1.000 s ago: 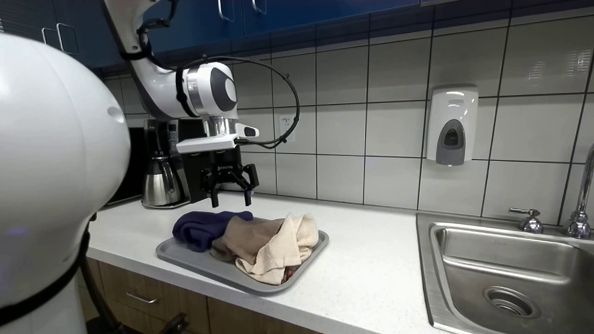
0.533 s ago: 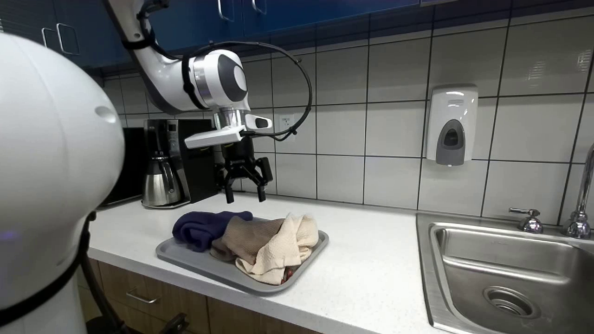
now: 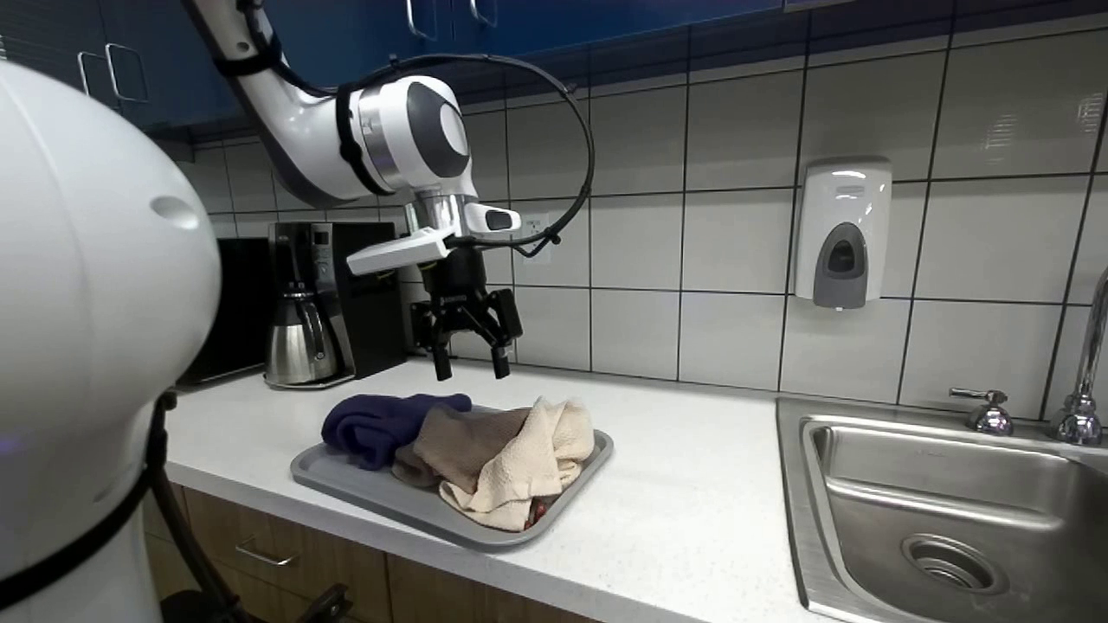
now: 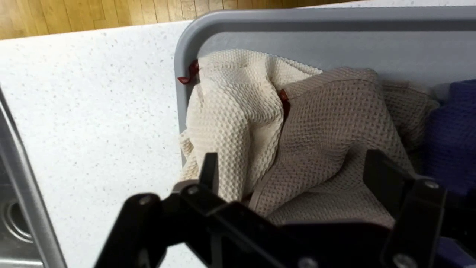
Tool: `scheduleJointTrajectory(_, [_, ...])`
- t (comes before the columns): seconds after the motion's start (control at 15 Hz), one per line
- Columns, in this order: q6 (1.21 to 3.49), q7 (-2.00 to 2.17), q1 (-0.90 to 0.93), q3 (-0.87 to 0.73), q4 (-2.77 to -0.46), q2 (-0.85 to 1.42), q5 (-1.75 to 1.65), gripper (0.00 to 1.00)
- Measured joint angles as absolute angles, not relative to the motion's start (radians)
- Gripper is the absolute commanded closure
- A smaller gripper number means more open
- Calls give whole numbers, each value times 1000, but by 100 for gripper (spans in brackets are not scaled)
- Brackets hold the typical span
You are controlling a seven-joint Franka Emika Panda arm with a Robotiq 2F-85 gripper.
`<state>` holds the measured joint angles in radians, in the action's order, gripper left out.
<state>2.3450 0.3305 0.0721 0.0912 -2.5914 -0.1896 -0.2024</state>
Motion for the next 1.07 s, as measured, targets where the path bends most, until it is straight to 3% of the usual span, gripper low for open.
scheduleJointTrajectory(1.07, [2345,246,61,51,-2706,-353,-140,0])
